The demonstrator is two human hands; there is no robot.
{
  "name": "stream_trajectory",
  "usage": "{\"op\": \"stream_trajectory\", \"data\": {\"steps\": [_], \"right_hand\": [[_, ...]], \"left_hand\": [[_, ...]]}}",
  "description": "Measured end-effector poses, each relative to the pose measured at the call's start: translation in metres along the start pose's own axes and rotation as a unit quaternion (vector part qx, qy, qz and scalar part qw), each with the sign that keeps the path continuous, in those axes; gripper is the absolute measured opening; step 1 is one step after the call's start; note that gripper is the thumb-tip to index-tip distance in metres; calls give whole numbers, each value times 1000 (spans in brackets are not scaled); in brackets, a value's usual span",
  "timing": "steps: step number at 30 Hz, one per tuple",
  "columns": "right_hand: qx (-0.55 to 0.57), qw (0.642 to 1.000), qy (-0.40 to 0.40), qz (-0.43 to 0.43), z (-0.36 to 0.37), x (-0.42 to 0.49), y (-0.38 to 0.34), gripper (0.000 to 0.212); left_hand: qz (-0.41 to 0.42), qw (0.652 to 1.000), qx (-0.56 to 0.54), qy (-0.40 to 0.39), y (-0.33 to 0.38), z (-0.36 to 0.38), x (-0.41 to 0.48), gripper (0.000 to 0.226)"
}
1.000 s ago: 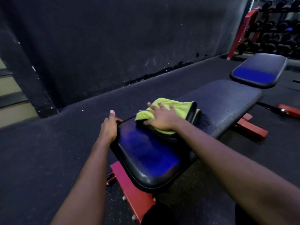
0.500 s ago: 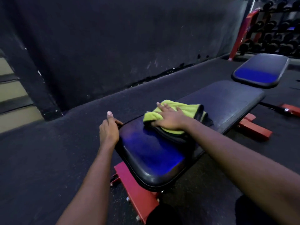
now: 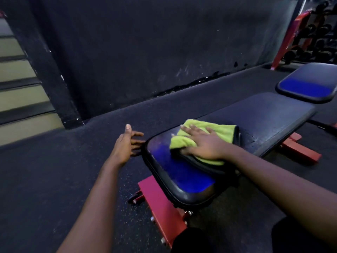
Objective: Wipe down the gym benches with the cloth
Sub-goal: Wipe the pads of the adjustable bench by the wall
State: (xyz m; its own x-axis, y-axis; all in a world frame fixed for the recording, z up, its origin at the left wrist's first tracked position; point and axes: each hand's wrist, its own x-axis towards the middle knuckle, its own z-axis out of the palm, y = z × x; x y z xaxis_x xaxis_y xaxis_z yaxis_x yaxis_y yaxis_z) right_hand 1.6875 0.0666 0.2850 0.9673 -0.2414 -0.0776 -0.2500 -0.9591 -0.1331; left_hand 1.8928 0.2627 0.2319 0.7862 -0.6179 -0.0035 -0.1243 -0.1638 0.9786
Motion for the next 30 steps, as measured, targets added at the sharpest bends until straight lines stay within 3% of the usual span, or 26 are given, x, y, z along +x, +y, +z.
{"op": "stream_trajectory", "data": {"steps": [2,5,10,12,14,16,18,21,26,28,30], "right_hand": [[4,1000,-2,17,0,46,-24,62],[-22,999,-6,-24,8,65,-68,63],[-76,975,35,-206,26,-45,-76,63],[-41,982,26,-182,26,-78,-48,70],[-13,996,22,-86,16,-78,-18,75],[6,999,18,26,4,-42,0,75],[7,996,13,86,-2,11,-3,70],[-6,998,0,68,4,59,-34,63],[-27,990,58,-126,24,-29,-52,64],[-8,993,57,-101,25,-66,-26,70],[-2,999,49,-9,19,-78,12,75]], "left_hand": [[10,999,-5,44,-2,-6,-4,77],[15,996,-14,87,2,-15,-6,73],[-7,1000,16,20,17,4,-3,80],[1,999,40,11,20,17,1,81],[4,999,51,17,19,23,1,80],[-3,999,52,13,17,22,-2,78],[-15,999,40,3,13,21,-5,74],[-23,999,24,1,13,22,-7,66],[-6,997,68,31,28,32,8,75],[15,993,111,24,40,44,11,84],[26,988,150,13,50,61,16,83]]}}
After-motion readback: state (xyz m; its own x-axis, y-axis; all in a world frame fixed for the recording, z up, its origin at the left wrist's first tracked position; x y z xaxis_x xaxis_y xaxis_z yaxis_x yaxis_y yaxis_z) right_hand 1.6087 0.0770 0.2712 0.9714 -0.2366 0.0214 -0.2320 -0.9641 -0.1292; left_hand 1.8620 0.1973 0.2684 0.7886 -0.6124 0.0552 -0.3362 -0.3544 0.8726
